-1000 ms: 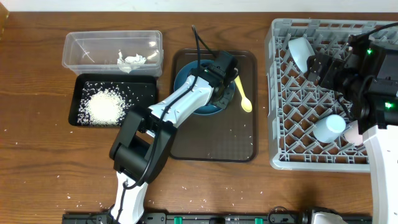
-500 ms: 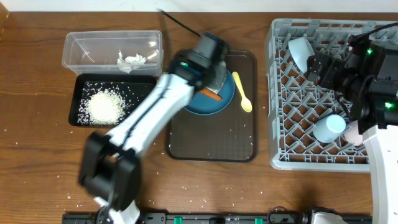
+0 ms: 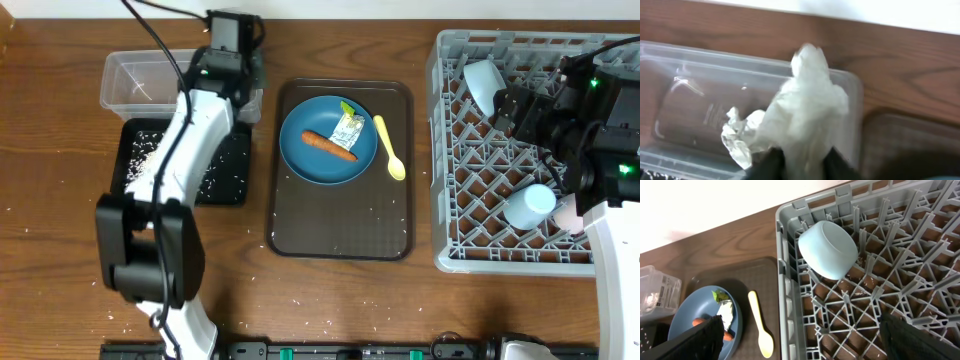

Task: Sort waste into correct bins and load items into the dishwasher rack
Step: 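Drop the tissue into the clear bin with the left gripper, then grasp the silver-green wrapper on the plate with the left gripper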

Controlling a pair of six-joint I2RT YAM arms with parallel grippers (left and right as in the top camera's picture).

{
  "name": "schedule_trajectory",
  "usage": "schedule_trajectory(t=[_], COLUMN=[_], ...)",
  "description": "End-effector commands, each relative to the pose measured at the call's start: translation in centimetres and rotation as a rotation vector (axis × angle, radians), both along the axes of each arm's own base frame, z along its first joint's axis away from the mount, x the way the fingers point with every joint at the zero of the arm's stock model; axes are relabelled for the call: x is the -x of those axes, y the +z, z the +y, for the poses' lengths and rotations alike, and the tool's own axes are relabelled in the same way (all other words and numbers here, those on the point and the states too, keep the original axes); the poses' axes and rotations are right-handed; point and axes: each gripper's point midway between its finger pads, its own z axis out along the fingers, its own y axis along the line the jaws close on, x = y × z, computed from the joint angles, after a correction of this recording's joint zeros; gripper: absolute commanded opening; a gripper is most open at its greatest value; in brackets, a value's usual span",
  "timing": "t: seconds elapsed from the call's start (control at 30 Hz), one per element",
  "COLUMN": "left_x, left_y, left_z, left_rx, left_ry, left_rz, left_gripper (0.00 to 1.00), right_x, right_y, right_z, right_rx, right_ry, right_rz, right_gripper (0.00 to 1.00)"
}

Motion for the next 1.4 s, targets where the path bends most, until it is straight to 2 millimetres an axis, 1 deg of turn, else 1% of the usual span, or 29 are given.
schedule_trajectory(t=[0.0,0.03,0.07,0.1,0.2,0.23,0.3,0.33,0.4,0.5,0.57,0.67,0.73,0.83,0.9,1.03,1.13,1.37], left_x=[-0.5,-0.6,-0.6,-0.7,-0.8,-0.8,-0.6,-0.5,0.0,1.3,2.5,4.3,5.3,6.3,6.8,7.4,7.7,7.4], left_y=[-1.2,-1.2,-1.1,-0.8,0.4,0.8,1.8,2.1,2.6,2.4,1.6,-0.3,-1.8,-4.2,-6.0,-9.2,-10.8,-13.5], left_z=[1.6,1.9,2.1,2.1,1.9,1.6,0.7,0.1,-2.3,-7.0,-9.7,-13.5,-15.6,-17.9,-19.0,-20.4,-21.1,-22.0], left_rx=[-0.009,-0.009,-0.008,-0.007,0.000,0.006,0.031,0.048,0.097,0.137,0.121,0.071,0.040,0.018,0.012,0.001,-0.005,-0.009], left_ry=[0.052,0.058,0.061,0.062,0.057,0.049,0.020,-0.001,-0.098,-0.282,-0.374,-0.500,-0.569,-0.631,-0.652,-0.679,-0.692,-0.705], left_rz=[0.008,0.007,0.004,-0.005,-0.029,-0.037,-0.053,-0.054,-0.044,0.000,0.039,0.098,0.139,0.191,0.225,0.279,0.305,0.314], left_gripper=[0.45,0.58,0.66,0.72,0.76,0.79,0.79,0.79,0.79,0.80,0.80,0.81,0.81,0.81,0.81,0.81,0.81,0.81], right_x=[-0.1,-0.1,-0.1,-0.1,-0.1,-0.1,-0.1,-0.1,-0.1,-0.1,-0.1,-0.1,-0.1,-0.1,0.0,0.0,0.0,0.0], right_y=[0.0,0.0,0.0,0.0,0.0,0.0,0.0,0.0,0.0,0.0,0.0,0.0,0.0,0.0,0.0,-0.1,-0.1,-0.1], right_z=[-0.1,-0.1,-0.1,-0.1,-0.1,-0.1,-0.1,-0.1,-0.1,-0.1,-0.1,-0.1,-0.1,-0.1,-0.1,-0.1,-0.1,-0.1], right_rx=[0.000,0.000,0.000,0.000,0.000,0.000,0.000,0.000,0.000,0.000,0.000,0.000,0.000,0.000,0.000,-0.001,-0.001,0.000], right_ry=[-0.004,-0.003,-0.003,-0.003,-0.003,-0.003,-0.003,-0.003,-0.003,-0.003,-0.003,-0.003,-0.003,-0.003,-0.003,-0.003,-0.003,-0.003], right_rz=[0.001,0.001,0.001,0.001,0.001,0.002,0.002,0.002,0.002,0.002,0.002,0.002,0.002,0.002,0.003,0.007,0.006,0.006], right_gripper=[0.97,0.97,0.97,0.97,0.97,0.97,0.97,0.97,0.97,0.97,0.97,0.97,0.97,0.97,0.97,0.97,0.97,0.97])
